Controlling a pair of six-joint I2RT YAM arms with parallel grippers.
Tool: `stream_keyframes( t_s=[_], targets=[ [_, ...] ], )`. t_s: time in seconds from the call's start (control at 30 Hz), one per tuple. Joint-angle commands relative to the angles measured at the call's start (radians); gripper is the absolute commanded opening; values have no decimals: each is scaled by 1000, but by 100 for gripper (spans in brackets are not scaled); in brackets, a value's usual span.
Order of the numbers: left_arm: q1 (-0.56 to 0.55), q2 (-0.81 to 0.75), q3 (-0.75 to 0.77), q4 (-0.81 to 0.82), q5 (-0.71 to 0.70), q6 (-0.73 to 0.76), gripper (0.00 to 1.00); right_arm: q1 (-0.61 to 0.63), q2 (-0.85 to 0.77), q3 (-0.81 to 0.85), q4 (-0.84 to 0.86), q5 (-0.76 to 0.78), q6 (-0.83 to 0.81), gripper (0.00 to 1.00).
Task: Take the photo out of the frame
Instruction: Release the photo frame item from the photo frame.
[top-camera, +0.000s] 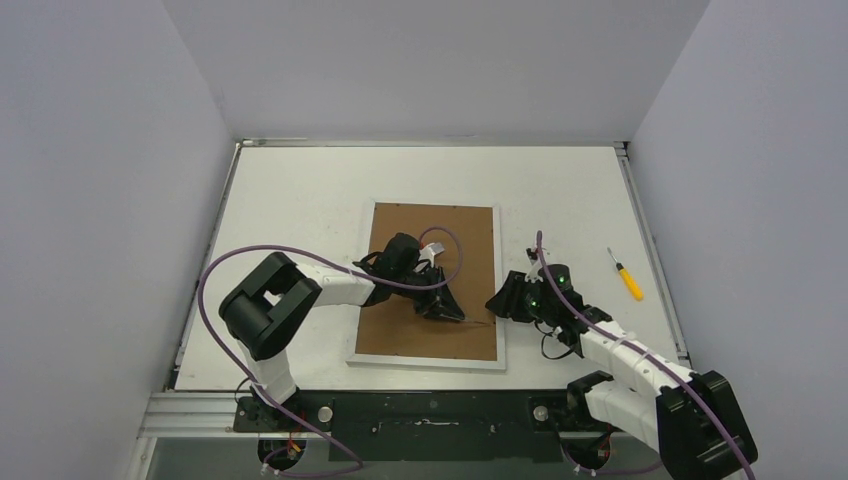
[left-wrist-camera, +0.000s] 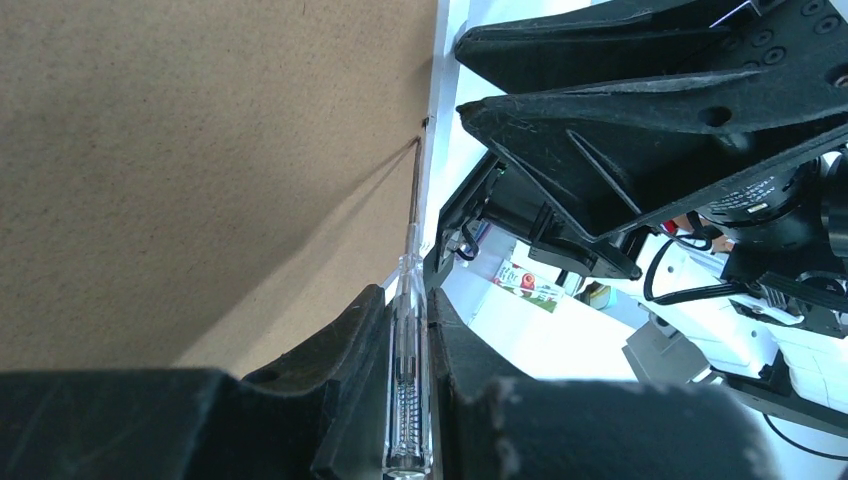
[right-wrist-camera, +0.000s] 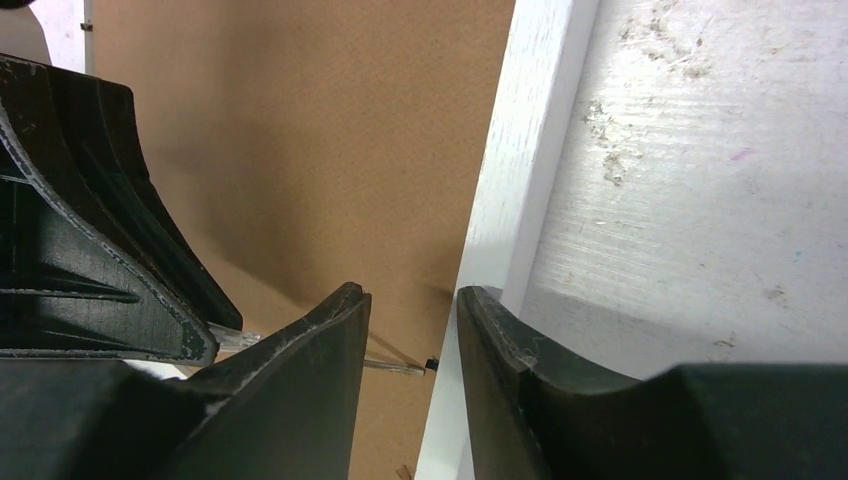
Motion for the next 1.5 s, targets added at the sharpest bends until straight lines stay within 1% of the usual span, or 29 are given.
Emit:
stream_keyframes(
  t_s=[0.0,0.17,0.3,0.5,0.97,1.47],
  targets=[
    [-5,21,43,47,17,-6,0,-9,-44,10,-22,32,-19,40],
    [-2,25,38,56,16,-14,0,-8,-99,36,-91,99,-45,42],
    [6,21,27,66,15,-19,0,-8,-77,32,-90,105,-48,43],
    [9,18,21,67,15,-18,0,-9,3,14,-40,76,-41,35],
    [21,-3,5,50,20,-8,0,-8,20,7,-23,67,-44,22],
    [9,14,16,66,23,-24,0,-9,20,6,-16,55,-46,21]
  ],
)
